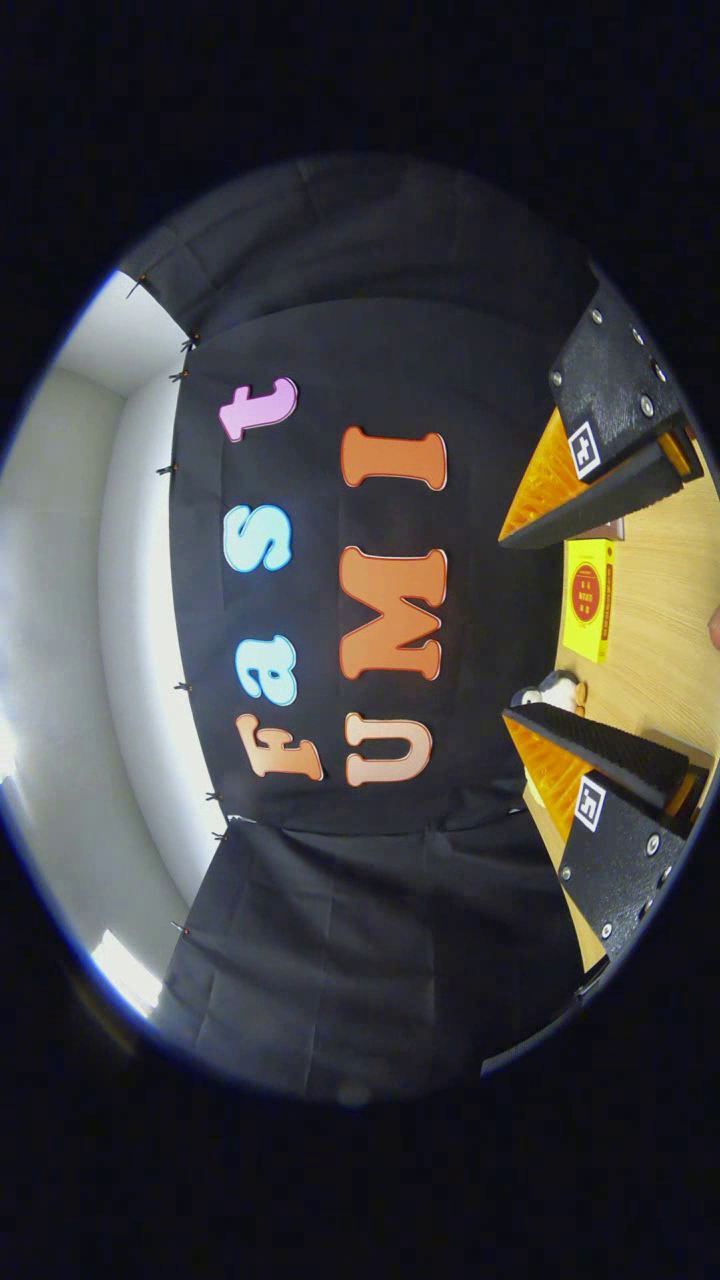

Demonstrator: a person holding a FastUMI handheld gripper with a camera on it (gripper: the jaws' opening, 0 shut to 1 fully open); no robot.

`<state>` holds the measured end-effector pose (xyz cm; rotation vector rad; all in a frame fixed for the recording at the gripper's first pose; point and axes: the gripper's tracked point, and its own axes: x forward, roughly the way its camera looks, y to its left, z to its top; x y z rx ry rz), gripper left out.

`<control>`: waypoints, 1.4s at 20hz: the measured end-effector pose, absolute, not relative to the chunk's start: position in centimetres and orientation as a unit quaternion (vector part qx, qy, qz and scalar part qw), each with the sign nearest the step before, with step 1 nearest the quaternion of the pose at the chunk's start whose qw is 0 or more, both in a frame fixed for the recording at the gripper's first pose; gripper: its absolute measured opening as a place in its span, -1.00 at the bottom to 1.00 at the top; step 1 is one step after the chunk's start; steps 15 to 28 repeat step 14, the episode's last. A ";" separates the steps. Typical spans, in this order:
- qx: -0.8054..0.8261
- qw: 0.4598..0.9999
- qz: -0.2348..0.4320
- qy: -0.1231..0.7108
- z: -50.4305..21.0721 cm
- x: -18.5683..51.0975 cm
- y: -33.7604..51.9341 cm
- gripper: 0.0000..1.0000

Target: Open the storage box then place both shoes into the box .Put the left shoe in first, then the right shoe, with the right side of both shoes facing outward in a uniform manner.

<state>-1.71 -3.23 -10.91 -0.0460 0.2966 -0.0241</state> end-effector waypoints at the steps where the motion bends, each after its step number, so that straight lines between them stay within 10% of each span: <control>1: -0.027 0.990 -0.016 0.135 -10.4 -1.7 -3.5 0.84; 28: -0.027 0.996 -0.007 0.080 -8.8 -1.2 -2.8 0.94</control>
